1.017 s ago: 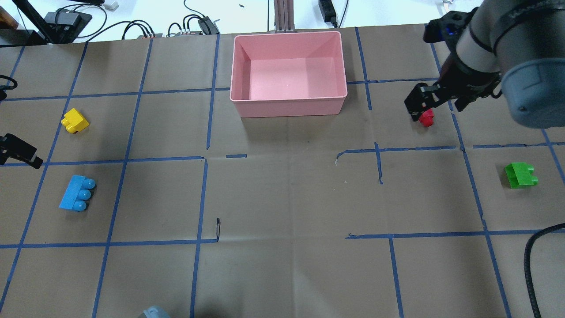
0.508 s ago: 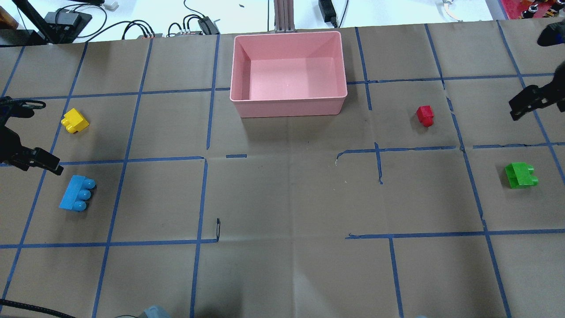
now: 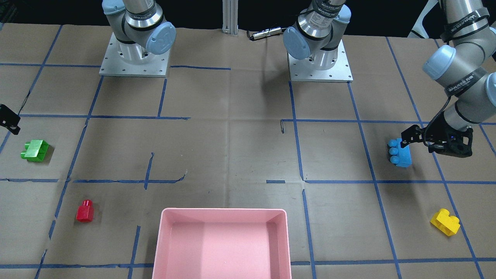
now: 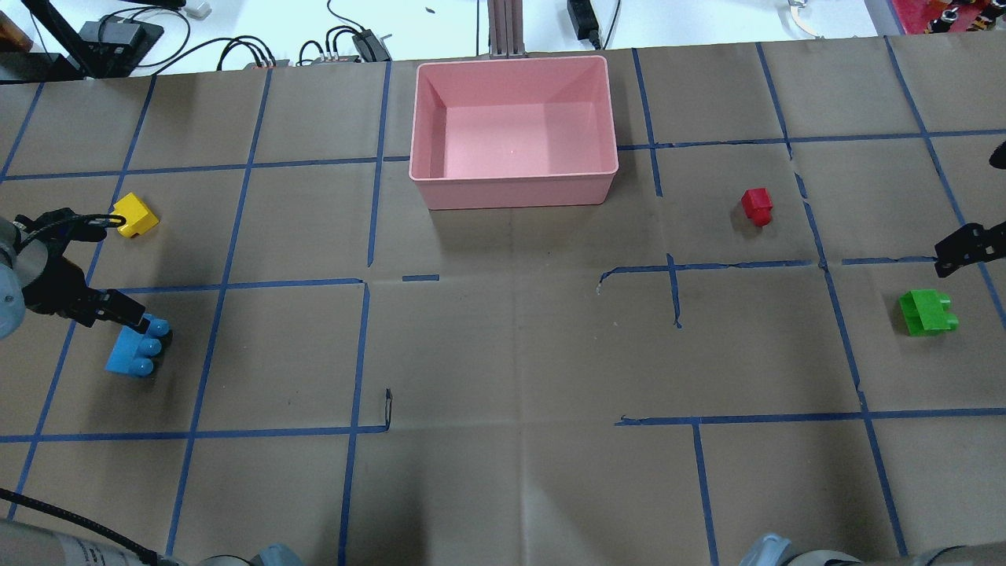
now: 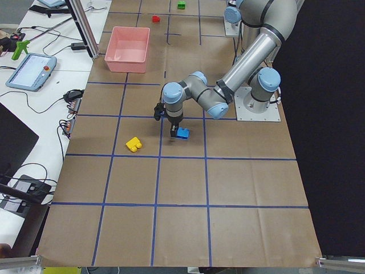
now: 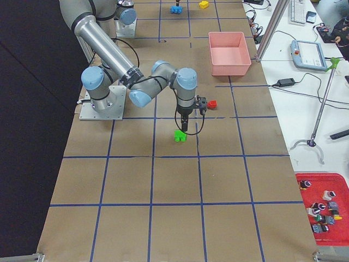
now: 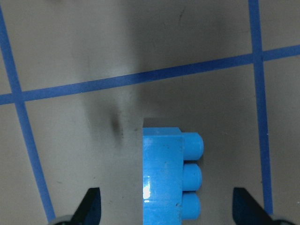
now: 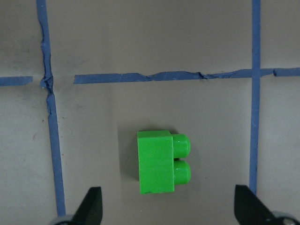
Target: Put all blocks into box
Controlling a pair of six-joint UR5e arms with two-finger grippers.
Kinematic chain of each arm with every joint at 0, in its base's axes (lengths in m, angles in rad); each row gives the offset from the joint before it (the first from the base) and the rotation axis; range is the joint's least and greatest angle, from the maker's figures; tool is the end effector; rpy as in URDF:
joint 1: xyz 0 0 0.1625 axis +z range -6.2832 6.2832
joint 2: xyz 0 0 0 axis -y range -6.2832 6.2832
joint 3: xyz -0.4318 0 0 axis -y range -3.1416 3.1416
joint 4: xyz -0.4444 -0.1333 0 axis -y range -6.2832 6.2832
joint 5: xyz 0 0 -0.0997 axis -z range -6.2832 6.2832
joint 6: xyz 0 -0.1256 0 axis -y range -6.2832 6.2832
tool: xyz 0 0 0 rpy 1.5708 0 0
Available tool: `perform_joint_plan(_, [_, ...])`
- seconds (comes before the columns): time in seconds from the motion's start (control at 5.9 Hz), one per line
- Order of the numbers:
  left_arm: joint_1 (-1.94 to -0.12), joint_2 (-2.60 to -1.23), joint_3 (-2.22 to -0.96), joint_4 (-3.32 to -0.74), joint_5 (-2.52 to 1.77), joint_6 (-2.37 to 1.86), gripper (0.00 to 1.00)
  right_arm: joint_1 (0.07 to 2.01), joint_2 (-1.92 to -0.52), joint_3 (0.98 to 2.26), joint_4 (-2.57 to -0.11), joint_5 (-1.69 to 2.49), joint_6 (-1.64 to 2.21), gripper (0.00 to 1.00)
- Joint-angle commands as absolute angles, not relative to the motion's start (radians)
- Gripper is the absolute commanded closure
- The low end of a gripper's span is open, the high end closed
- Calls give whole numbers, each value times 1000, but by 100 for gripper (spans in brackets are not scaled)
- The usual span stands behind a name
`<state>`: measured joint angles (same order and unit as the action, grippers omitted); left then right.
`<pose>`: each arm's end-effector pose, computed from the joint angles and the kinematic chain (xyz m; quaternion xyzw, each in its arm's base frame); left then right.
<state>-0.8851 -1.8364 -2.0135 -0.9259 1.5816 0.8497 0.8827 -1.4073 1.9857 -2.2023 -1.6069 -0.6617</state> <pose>0.2413 -0.5033 0.1584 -0.0820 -0.9961 -0.0266 0.0181 -0.2489 -0.5056 0.2255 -0.0137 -0.9994 0.0095 0.0307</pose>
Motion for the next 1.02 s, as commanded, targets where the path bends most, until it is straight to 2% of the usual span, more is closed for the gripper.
perform_joint_plan(0.0, [-885, -1853, -2078, -847, 1582, 853, 1, 881, -1330, 2042, -2327, -1605, -675, 1])
perform_joint_plan(0.34, [-887, -1919, -2077, -720, 1585, 871, 1, 881, -1289, 2042, -2347, -1605, -676, 1])
perform_joint_plan(0.68, [-893, -1905, -2079, -716, 1586, 873, 1, 881, -1267, 2040, -2355, -1605, -676, 1])
perform_joint_plan(0.85, [-891, -1905, -2079, -718, 1586, 873, 7, 879, -1258, 2042, -2361, -1606, -678, 1])
